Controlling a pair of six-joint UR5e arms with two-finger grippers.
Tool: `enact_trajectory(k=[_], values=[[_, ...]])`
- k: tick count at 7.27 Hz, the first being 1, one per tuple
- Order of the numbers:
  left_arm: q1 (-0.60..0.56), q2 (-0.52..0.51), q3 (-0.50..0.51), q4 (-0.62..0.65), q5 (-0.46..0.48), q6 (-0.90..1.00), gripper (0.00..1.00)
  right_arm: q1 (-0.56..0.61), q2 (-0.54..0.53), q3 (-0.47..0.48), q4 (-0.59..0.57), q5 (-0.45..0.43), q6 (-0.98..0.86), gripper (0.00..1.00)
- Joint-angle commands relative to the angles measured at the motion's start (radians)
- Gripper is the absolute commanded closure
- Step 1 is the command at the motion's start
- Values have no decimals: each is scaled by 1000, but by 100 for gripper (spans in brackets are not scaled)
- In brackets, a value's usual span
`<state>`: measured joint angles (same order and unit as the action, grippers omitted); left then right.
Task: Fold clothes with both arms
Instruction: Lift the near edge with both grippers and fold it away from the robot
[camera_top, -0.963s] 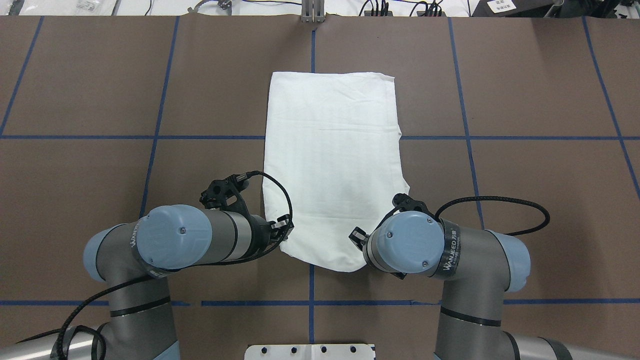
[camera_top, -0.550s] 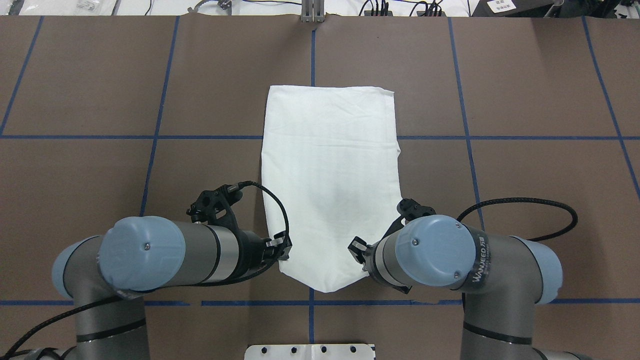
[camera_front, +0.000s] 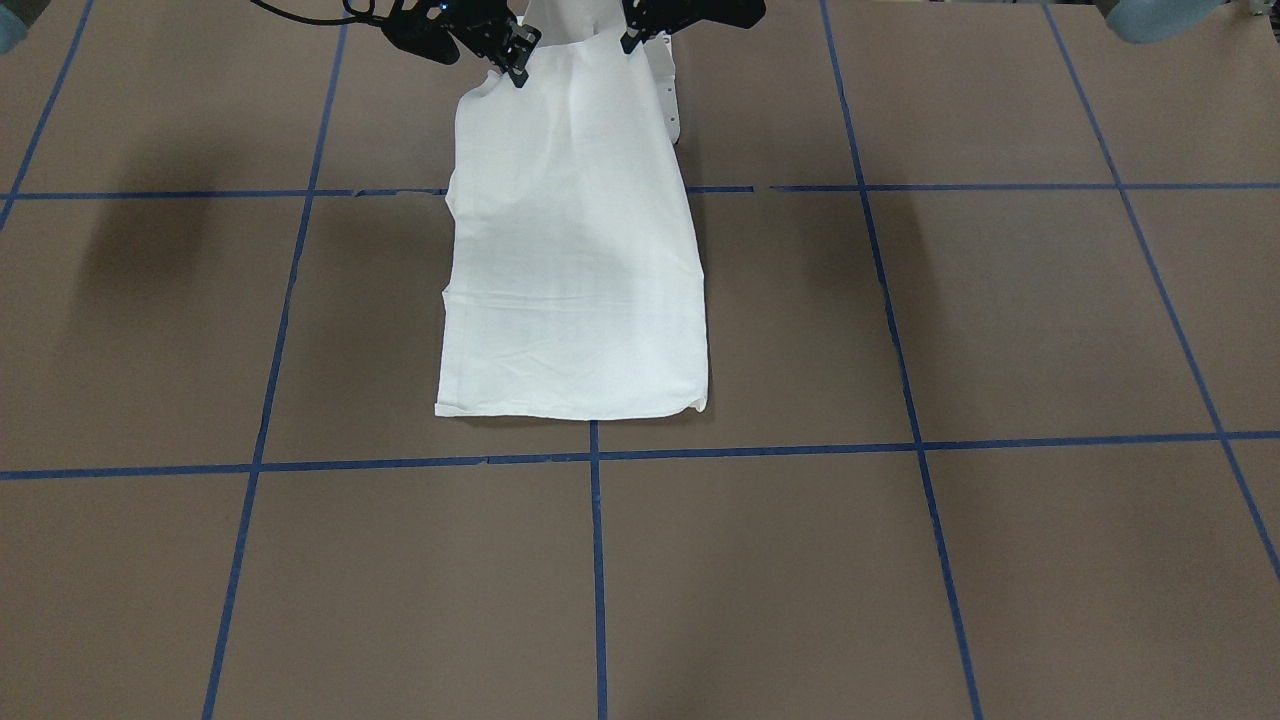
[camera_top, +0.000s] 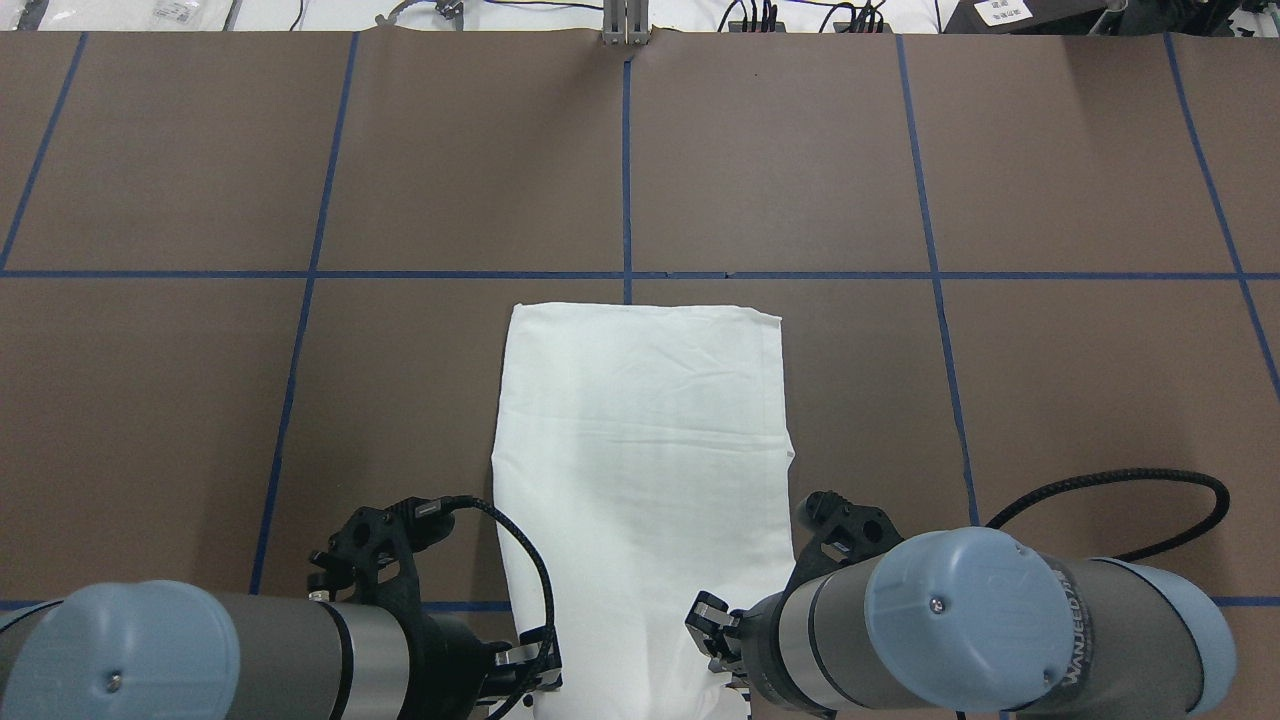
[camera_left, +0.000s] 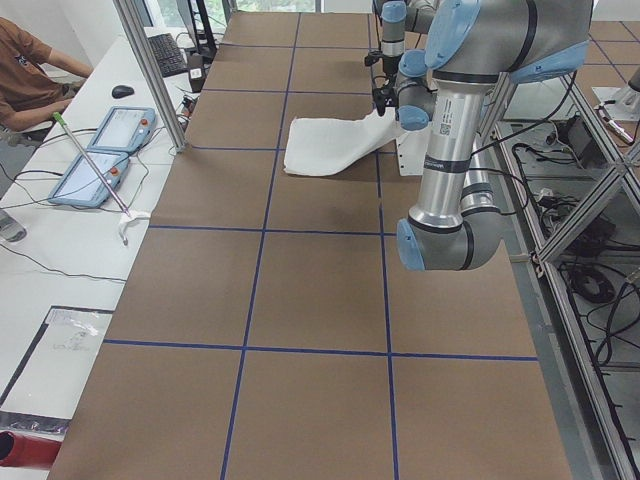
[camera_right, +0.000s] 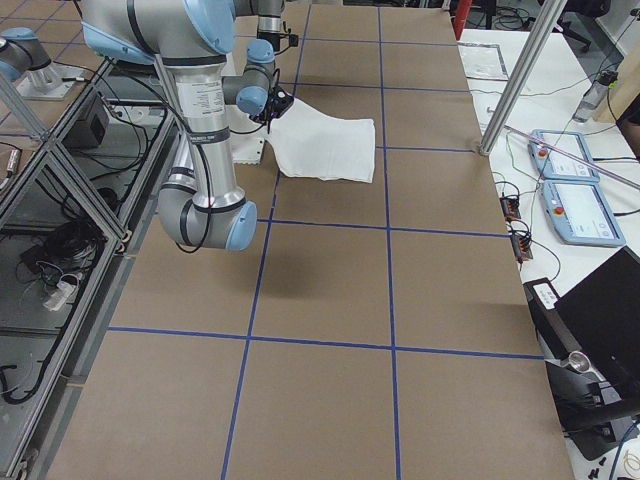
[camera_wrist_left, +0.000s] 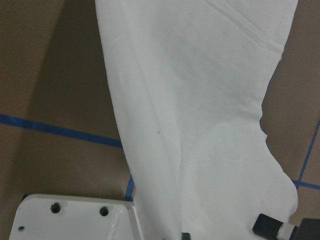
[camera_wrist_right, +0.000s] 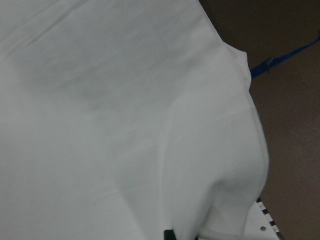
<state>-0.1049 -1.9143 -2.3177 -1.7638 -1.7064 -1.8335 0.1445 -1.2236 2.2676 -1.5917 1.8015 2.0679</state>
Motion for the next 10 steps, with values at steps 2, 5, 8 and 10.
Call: enact_trajectory(k=[2,5,8,10], values=[[-56,-15,36,23,-4,11,100,119,12,-71,2,5,-18,100],[-261,-130,164,-2,-7,56,100,216,60,-175,10,-7,-103,100],[-404,-132,396,-179,-71,123,100,318,147,-313,13,-7,-196,100],[-406,-134,440,-223,-71,123,100,363,168,-335,12,-7,-196,100]])
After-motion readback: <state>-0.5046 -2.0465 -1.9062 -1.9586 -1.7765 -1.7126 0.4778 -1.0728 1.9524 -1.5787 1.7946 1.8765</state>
